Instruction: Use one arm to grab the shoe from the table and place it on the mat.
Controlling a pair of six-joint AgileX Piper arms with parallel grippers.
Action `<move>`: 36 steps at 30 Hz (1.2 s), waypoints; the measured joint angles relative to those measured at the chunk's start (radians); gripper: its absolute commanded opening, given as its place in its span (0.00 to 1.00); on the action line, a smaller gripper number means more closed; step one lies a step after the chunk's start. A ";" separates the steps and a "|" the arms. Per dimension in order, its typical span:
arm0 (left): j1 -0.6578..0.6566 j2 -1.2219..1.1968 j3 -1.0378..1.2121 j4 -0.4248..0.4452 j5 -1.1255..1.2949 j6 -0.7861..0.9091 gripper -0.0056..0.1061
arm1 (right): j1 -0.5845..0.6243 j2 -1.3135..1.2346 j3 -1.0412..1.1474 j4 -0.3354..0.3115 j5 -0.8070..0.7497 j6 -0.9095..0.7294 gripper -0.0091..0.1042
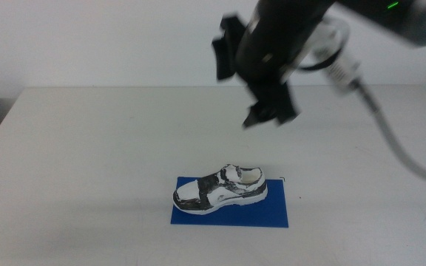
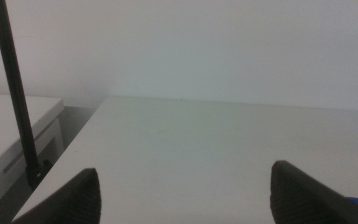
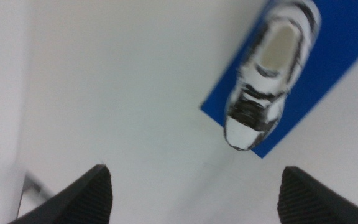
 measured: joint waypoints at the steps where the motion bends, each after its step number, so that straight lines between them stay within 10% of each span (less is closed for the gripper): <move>1: 0.000 0.000 0.000 0.000 0.000 0.000 0.89 | 0.000 -0.033 -0.001 -0.017 0.003 -0.054 0.89; 15: 0.000 0.000 0.000 0.000 0.000 0.000 0.89 | -0.016 -0.387 -0.003 -0.313 0.027 -0.576 0.89; 28: 0.000 0.000 0.000 0.000 0.000 0.000 0.89 | -0.018 -0.714 0.225 -0.362 0.032 -0.605 0.85; 36: 0.000 0.000 0.000 0.000 0.000 0.000 0.89 | -0.018 -0.926 0.503 -0.573 0.033 -0.605 0.85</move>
